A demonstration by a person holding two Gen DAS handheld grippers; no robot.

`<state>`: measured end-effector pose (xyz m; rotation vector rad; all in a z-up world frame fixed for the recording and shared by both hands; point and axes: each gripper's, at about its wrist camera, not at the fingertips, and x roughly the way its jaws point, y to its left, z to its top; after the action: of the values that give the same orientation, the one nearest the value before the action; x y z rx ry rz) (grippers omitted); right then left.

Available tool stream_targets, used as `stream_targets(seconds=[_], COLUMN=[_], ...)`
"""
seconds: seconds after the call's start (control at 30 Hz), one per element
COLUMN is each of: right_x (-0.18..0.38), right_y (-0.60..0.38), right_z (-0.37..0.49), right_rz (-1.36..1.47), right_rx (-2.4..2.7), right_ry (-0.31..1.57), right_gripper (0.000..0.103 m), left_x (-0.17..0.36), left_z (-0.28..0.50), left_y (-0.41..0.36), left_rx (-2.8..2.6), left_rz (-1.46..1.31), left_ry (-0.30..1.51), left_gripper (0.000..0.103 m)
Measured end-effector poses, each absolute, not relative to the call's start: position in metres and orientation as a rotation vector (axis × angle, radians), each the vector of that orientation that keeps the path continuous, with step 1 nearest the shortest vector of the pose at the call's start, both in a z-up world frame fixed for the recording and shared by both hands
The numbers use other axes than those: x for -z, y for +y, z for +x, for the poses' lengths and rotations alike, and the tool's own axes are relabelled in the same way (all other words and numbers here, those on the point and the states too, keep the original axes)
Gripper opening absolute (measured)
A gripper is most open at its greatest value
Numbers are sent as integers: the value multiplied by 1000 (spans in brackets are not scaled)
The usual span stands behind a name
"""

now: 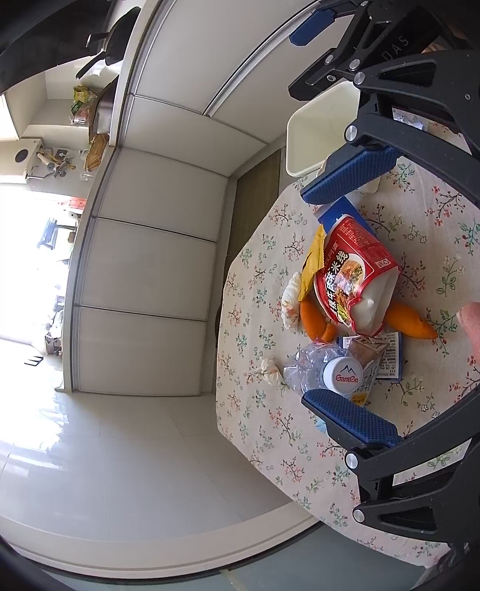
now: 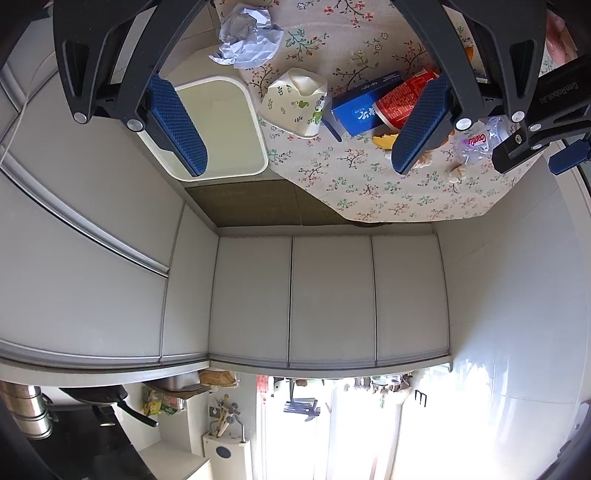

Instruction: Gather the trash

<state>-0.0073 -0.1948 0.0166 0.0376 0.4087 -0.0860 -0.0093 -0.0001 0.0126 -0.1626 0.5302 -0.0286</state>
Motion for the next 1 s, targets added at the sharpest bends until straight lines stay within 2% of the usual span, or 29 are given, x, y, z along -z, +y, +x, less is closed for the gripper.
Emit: stream_targets(seconds=[1.0], right_x=[-14], right_y=[-192], right_z=[-6], right_rz=[22], right_rx=[82], right_ry=[426], right_gripper=[98], left_x=[-11], left_z=[-7], left_y=[1], left_rx=[27], left_rz=[-157], left_ry=[551], left_gripper=[96])
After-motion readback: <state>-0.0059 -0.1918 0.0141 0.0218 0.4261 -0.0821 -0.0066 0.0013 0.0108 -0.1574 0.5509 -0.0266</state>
